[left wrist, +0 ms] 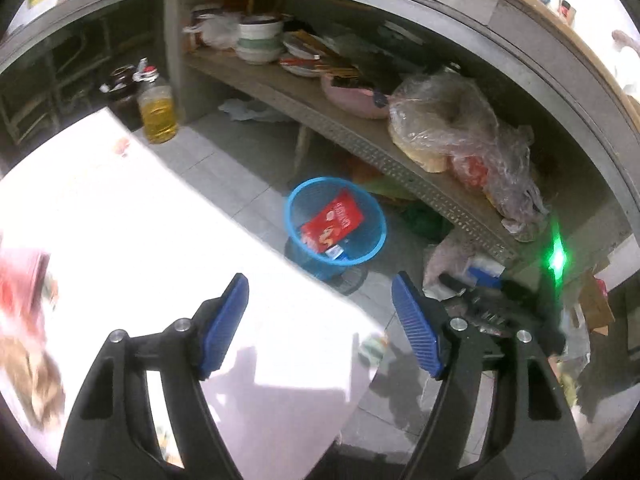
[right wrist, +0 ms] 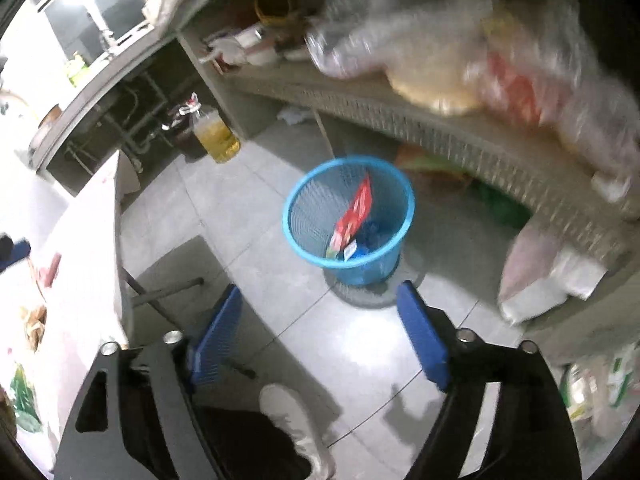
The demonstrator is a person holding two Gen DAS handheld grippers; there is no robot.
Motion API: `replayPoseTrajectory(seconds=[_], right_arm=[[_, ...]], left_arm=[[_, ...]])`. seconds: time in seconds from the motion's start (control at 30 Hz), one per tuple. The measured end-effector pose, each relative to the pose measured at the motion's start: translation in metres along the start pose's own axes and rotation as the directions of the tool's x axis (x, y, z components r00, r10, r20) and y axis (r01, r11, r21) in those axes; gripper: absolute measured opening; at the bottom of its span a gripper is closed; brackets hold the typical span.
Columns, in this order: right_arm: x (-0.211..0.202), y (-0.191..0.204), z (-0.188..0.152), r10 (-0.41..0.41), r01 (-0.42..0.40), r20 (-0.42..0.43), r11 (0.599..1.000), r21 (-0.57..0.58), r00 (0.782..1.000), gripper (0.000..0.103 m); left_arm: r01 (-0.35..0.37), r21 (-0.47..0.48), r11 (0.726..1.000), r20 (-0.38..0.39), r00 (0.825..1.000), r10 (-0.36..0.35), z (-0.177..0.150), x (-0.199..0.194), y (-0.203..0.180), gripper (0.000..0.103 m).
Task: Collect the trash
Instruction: 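Return both tools to the table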
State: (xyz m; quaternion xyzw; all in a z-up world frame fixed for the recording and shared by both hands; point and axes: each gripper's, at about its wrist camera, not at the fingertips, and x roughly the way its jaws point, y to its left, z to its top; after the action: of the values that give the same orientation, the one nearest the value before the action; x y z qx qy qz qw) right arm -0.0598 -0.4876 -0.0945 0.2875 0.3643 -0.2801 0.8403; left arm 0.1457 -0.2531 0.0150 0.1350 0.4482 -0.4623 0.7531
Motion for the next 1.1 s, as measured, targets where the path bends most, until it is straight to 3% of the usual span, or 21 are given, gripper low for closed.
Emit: replayPoseTrajectory(seconds=[0.1, 0.23, 0.4, 0.5, 0.6, 0.77, 0.87, 1.0, 1.1], right_arm=[[-0.031, 0.018, 0.006, -0.023, 0.025, 0.053, 0.999, -0.041, 0.998, 0.09], [-0.06, 0.04, 0.01, -0.021, 0.029, 0.102, 0.997, -0.075, 0.995, 0.096], [-0.088, 0.062, 0.009, -0.052, 0.061, 0.127, 0.995, -0.072, 0.991, 0.096], [-0.101, 0.078, 0.002, -0.073, 0.093, 0.151, 0.987, -0.13, 0.986, 0.096], [-0.112, 0.104, -0.008, -0.136, 0.183, 0.198, 0.952, -0.243, 0.971, 0.096], [-0.131, 0.141, -0.024, -0.11, 0.204, 0.264, 0.91, -0.362, 0.958, 0.096], [-0.136, 0.162, -0.033, -0.048, 0.166, 0.28, 0.894, -0.417, 0.959, 0.096], [-0.136, 0.19, -0.041, 0.107, 0.005, 0.198, 0.871, -0.492, 0.974, 0.096], [-0.138, 0.206, -0.046, 0.201, -0.103, 0.147, 0.86, -0.499, 0.969, 0.096]], left_arm=[[0.011, -0.029, 1.0, 0.011, 1.0, -0.011, -0.019, -0.018, 0.007, 0.08], [0.047, -0.038, 0.998, 0.053, 0.998, -0.045, -0.041, -0.044, 0.008, 0.084], [-0.02, -0.029, 0.999, 0.136, 0.99, 0.024, -0.062, -0.077, 0.004, 0.09], [-0.052, -0.043, 0.998, 0.197, 0.979, 0.06, -0.076, -0.099, 0.006, 0.091], [-0.053, -0.081, 0.995, 0.231, 0.97, 0.071, -0.092, -0.115, 0.014, 0.093], [-0.079, -0.178, 0.981, 0.281, 0.951, 0.128, -0.126, -0.146, 0.035, 0.095], [-0.094, -0.233, 0.968, 0.297, 0.941, 0.163, -0.15, -0.161, 0.05, 0.095], [-0.11, -0.305, 0.946, 0.316, 0.925, 0.209, -0.179, -0.178, 0.069, 0.094], [-0.122, -0.348, 0.93, 0.352, 0.902, 0.25, -0.199, -0.192, 0.082, 0.094]])
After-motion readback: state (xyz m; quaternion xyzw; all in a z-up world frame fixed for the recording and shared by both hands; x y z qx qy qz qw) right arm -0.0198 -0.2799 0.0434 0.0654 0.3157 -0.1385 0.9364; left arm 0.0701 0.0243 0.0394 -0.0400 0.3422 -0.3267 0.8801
